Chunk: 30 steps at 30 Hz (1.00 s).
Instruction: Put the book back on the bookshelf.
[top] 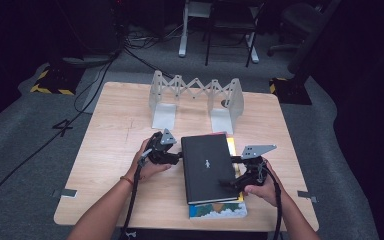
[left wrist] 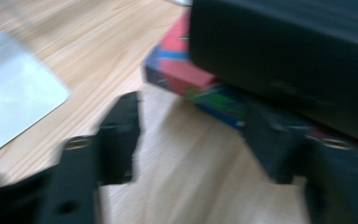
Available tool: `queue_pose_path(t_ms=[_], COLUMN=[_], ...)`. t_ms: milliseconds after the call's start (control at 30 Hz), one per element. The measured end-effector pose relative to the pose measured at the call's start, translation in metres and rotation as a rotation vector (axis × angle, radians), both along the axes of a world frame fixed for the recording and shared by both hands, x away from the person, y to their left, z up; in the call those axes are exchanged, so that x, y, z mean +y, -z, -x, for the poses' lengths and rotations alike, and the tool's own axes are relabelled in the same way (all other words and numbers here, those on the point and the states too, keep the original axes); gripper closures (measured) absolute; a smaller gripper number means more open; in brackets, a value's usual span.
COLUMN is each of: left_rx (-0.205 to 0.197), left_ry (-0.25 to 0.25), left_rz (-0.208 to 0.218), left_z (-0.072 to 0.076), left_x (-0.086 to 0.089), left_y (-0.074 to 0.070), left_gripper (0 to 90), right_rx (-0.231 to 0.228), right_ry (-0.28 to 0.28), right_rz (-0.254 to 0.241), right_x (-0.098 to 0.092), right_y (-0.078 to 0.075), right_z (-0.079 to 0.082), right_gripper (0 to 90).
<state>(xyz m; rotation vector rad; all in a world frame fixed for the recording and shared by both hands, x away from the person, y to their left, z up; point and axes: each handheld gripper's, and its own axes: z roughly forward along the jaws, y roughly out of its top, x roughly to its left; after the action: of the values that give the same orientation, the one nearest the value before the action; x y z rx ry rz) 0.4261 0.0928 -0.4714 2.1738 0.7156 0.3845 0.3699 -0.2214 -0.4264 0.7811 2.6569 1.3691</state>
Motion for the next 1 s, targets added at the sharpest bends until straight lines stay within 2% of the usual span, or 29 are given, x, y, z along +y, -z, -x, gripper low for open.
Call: queue_pose_path(t_ms=[33,67,133,200,300,333,367,433,467,533,567,667,733,800,900,1000], left_rx=[-0.001,-0.005,-0.013,-0.014,-0.016,-0.035,-0.035,-0.026,-0.034,-0.046,-0.045,-0.041,-0.04,-0.039,-0.034,-0.048], left_ry=[0.01,0.035,0.049,0.059,0.065,0.062,0.062,0.062,0.064,0.058,0.057,0.064,0.066,0.074,0.078,0.089], left_rz=[0.002,0.015,0.025,0.043,0.06,0.07,0.07,0.112,0.13,0.13,0.141,0.137,0.134,0.136,0.146,0.169], left_z=[0.001,0.002,0.002,0.002,0.001,0.0,0.0,-0.003,-0.005,-0.007,-0.009,-0.009,-0.01,-0.011,-0.012,-0.011], left_x=[-0.001,-0.001,-0.002,-0.002,-0.001,-0.001,-0.001,0.002,0.003,0.002,0.002,0.0,-0.001,-0.003,-0.003,-0.005], left_y=[-0.001,-0.002,-0.004,-0.004,-0.005,-0.008,-0.008,-0.013,-0.017,-0.024,-0.028,-0.033,-0.036,-0.037,-0.038,-0.045], left_gripper=[53.5,66.0,74.2,77.9,81.5,82.0,83.5,84.0,84.0,85.7,86.1,87.5,87.7,89.0,89.4,89.7], right_rx=[-0.006,-0.016,-0.037,-0.046,-0.073,-0.084,-0.098,-0.111,-0.129,-0.171,-0.194,-0.205,-0.221,-0.237,-0.252,-0.256], right_ry=[0.0,0.003,0.006,0.009,0.006,0.006,0.006,0.008,0.009,0.019,0.036,0.042,0.062,0.063,0.055,0.04], right_rz=[0.001,0.002,0.007,0.009,-0.001,-0.003,-0.004,-0.003,-0.004,0.001,-0.003,-0.018,-0.046,-0.049,-0.074,-0.094], right_x=[0.0,0.001,0.002,0.002,0.002,0.002,0.002,0.002,0.002,0.003,0.001,-0.002,-0.008,-0.008,-0.012,-0.013], right_y=[0.0,-0.001,-0.002,-0.003,-0.004,-0.004,-0.005,-0.005,-0.006,-0.009,-0.012,-0.014,-0.016,-0.018,-0.021,-0.025], right_z=[0.0,0.001,0.002,0.002,0.003,0.003,0.003,0.003,0.004,0.005,0.005,0.005,0.004,0.005,0.005,0.005], right_gripper=[0.5,0.5,0.5,0.6,0.8,0.8,0.8,0.9,1.2,3.4,7.2,11.7,17.0,18.0,24.3,28.1])
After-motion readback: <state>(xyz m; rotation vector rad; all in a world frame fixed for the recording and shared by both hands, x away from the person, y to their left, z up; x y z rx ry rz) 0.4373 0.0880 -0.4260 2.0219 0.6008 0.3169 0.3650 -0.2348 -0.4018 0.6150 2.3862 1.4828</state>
